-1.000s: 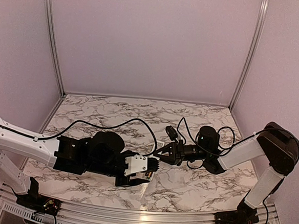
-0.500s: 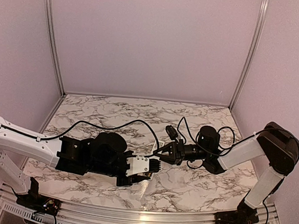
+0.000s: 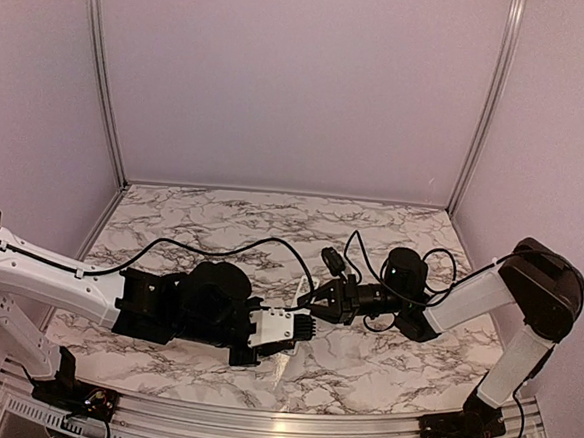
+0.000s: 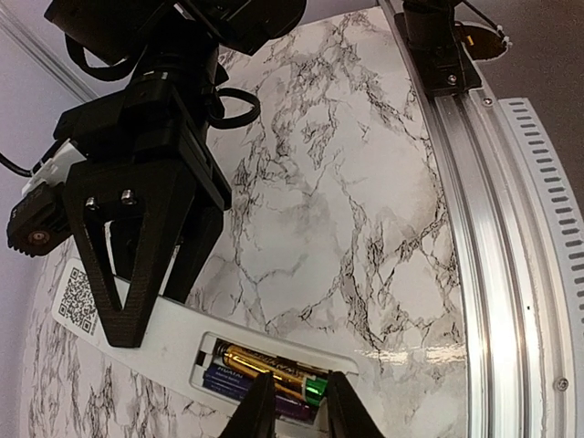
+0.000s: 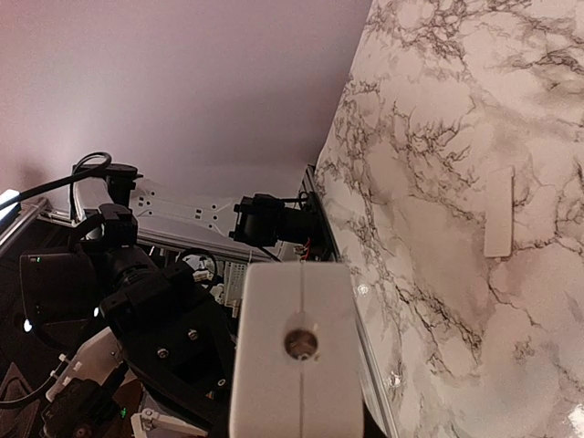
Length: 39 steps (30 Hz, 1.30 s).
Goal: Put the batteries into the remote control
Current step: Load the battery into the battery compartment.
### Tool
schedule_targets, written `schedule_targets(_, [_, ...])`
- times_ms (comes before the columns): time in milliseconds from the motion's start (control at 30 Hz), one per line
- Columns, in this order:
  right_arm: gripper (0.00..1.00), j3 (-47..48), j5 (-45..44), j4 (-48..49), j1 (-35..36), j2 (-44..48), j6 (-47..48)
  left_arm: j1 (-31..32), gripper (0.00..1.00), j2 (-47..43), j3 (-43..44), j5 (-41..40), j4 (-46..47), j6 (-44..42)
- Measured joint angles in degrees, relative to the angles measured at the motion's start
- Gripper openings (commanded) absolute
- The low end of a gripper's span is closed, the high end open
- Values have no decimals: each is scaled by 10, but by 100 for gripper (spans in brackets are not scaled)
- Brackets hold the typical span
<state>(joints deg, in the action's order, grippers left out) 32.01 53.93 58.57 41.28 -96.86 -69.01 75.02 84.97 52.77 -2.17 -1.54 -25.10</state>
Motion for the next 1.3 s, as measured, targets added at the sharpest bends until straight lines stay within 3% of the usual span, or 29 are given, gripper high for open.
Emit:
schedule_targets(833, [0,0,-7,2,0,-1,0,2,6,44,37,1,-8,2])
schedule_targets(1133, [0,0,-5,19,0,-1,-9,0,12,42,34,8,7,4])
schedule_targets(1300, [0,0,-1,28,1,-1,-16,-3,26,23,20,20,17,6])
